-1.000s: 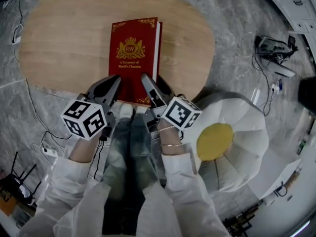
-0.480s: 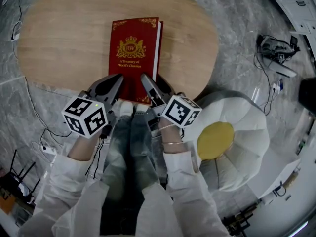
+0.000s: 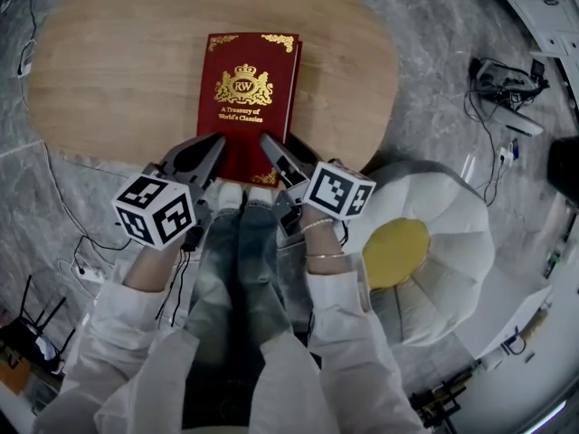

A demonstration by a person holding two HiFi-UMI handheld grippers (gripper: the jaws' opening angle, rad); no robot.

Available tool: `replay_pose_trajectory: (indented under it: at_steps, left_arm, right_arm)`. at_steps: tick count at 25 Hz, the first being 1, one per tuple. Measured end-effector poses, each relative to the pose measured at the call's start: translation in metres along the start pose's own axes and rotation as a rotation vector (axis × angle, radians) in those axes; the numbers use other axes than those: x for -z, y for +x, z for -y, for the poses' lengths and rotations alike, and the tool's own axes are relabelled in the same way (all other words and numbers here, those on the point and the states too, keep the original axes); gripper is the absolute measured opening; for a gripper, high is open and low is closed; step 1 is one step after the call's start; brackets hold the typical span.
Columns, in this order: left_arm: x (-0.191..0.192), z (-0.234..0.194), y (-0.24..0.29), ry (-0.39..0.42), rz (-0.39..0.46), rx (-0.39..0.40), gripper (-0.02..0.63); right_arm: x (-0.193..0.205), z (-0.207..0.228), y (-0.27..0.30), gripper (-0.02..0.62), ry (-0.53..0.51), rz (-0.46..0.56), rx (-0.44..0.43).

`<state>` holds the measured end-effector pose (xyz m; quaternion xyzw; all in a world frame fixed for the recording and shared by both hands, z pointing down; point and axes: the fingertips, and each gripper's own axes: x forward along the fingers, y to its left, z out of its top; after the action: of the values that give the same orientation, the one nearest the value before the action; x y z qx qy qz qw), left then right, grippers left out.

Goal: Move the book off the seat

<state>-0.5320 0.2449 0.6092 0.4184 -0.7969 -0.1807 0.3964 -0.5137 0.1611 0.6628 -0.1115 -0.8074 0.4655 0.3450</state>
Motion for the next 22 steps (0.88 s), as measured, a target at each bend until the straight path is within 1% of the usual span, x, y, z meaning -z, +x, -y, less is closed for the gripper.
replay_pose_trajectory:
  at_steps: [4, 7, 11, 14, 17, 19, 22]
  left_arm:
    - [0.001, 0.001, -0.001, 0.005, -0.004, 0.005, 0.006]
    - [0.005, 0.004, 0.0, -0.007, -0.008, 0.005, 0.006]
    - [0.006, 0.001, -0.003, -0.024, -0.006, -0.003, 0.006]
    - [0.007, -0.004, -0.006, -0.031, -0.014, -0.007, 0.006]
    - [0.013, -0.001, 0.003, -0.052, -0.02, -0.011, 0.006]
    - [0.018, 0.007, 0.01, -0.057, -0.021, -0.014, 0.006]
    - [0.021, 0.011, 0.013, -0.057, -0.024, -0.016, 0.006]
  right_arm:
    - [0.002, 0.004, 0.003, 0.261, -0.002, -0.042, 0.008]
    - [0.002, 0.008, 0.001, 0.262, -0.008, -0.068, 0.018]
    - [0.002, 0.008, 0.003, 0.272, -0.054, -0.083, 0.064]
    - [0.002, 0.006, 0.007, 0.275, -0.063, -0.084, 0.093]
    - [0.002, 0.027, -0.001, 0.274, -0.085, -0.101, 0.166]
    - [0.005, 0.039, -0.01, 0.272, -0.085, -0.119, 0.174]
    - [0.009, 0.046, -0.014, 0.272, -0.075, -0.117, 0.181]
